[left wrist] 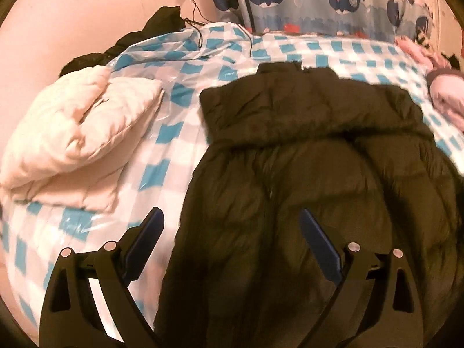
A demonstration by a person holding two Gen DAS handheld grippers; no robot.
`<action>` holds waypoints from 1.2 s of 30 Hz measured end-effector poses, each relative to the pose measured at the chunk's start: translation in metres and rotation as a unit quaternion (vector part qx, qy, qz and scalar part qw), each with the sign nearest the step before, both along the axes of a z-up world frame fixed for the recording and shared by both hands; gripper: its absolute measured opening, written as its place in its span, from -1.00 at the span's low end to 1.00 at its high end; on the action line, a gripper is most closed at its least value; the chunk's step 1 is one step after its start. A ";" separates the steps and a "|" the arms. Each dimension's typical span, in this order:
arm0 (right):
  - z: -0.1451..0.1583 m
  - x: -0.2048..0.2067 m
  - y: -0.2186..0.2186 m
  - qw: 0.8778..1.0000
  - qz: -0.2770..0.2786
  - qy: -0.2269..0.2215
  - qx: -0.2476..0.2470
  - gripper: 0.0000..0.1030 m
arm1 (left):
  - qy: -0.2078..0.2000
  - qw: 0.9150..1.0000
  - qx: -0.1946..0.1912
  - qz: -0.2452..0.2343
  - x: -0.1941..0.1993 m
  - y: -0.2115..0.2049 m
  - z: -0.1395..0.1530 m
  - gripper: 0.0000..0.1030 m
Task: Fold large clothes
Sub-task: 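Release the folded jacket and withdraw both grippers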
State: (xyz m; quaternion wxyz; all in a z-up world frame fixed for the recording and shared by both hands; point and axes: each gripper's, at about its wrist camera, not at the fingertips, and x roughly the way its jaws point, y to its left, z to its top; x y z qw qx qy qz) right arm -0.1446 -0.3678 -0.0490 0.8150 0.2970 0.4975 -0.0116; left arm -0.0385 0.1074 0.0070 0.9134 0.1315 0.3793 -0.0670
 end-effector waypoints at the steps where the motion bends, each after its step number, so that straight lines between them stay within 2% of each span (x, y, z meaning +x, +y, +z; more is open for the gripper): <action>1: 0.002 -0.004 0.001 1.000 -0.003 -0.002 0.001 0.86 | -0.002 1.000 0.007 0.001 -0.004 0.000 -0.001 0.76; 4: 0.008 -0.028 0.003 1.000 -0.015 -0.009 0.009 0.86 | -0.020 1.000 0.024 0.001 -0.031 0.004 0.003 0.76; 6: 0.012 -0.046 0.007 0.999 -0.024 -0.016 0.016 0.86 | -0.027 0.999 0.017 -0.001 -0.047 0.009 0.007 0.77; 8: 0.014 -0.065 0.011 0.998 -0.040 -0.026 0.028 0.86 | -0.025 1.000 -0.008 0.001 -0.061 0.019 0.008 0.78; 11: 0.015 -0.091 0.018 0.996 -0.062 -0.041 0.050 0.86 | -0.003 0.998 -0.066 0.020 -0.079 0.044 0.004 0.78; 12: 0.014 -0.099 0.021 0.996 -0.065 -0.042 0.054 0.86 | 0.006 0.995 -0.090 0.030 -0.084 0.055 0.002 0.78; 14: 0.012 -0.118 0.029 0.995 -0.066 -0.042 0.064 0.86 | 0.030 0.986 -0.157 0.052 -0.094 0.081 -0.005 0.78; 17: 0.013 -0.145 0.033 0.993 -0.072 -0.050 0.074 0.86 | 0.044 0.968 -0.226 0.098 -0.113 0.119 -0.017 0.78; 20: 0.016 -0.174 0.031 0.991 -0.087 -0.064 0.080 0.86 | 0.003 0.961 -0.249 0.119 -0.138 0.147 -0.013 0.78; 24: 0.004 -0.208 0.031 0.986 -0.111 -0.073 0.106 0.86 | -0.011 0.959 -0.250 0.131 -0.154 0.172 -0.013 0.78; 26: -0.006 -0.221 0.031 0.983 -0.120 -0.072 0.122 0.86 | -0.010 0.953 -0.276 0.128 -0.163 0.187 -0.014 0.78; 28: -0.014 -0.232 0.036 0.980 -0.122 -0.073 0.141 0.86 | -0.003 0.939 -0.317 0.130 -0.165 0.201 -0.018 0.79; 30: -0.015 -0.237 0.040 0.979 -0.116 -0.077 0.152 0.86 | 0.032 0.907 -0.397 0.140 -0.162 0.219 -0.033 0.84; 31: -0.014 -0.237 0.042 0.979 -0.112 -0.078 0.154 0.86 | 0.061 0.883 -0.441 0.148 -0.158 0.227 -0.045 0.84; 32: -0.013 -0.236 0.042 0.979 -0.107 -0.079 0.154 0.86 | 0.099 0.853 -0.486 0.161 -0.152 0.234 -0.062 0.84; 33: -0.011 -0.234 0.042 0.979 -0.104 -0.079 0.154 0.86 | 0.128 0.828 -0.516 0.178 -0.147 0.239 -0.077 0.84; 35: -0.006 -0.226 0.040 0.981 -0.094 -0.081 0.151 0.86 | 0.140 0.805 -0.541 0.201 -0.143 0.243 -0.088 0.84; 36: -0.002 -0.219 0.039 0.981 -0.089 -0.082 0.150 0.86 | 0.138 0.805 -0.542 0.199 -0.141 0.240 -0.087 0.84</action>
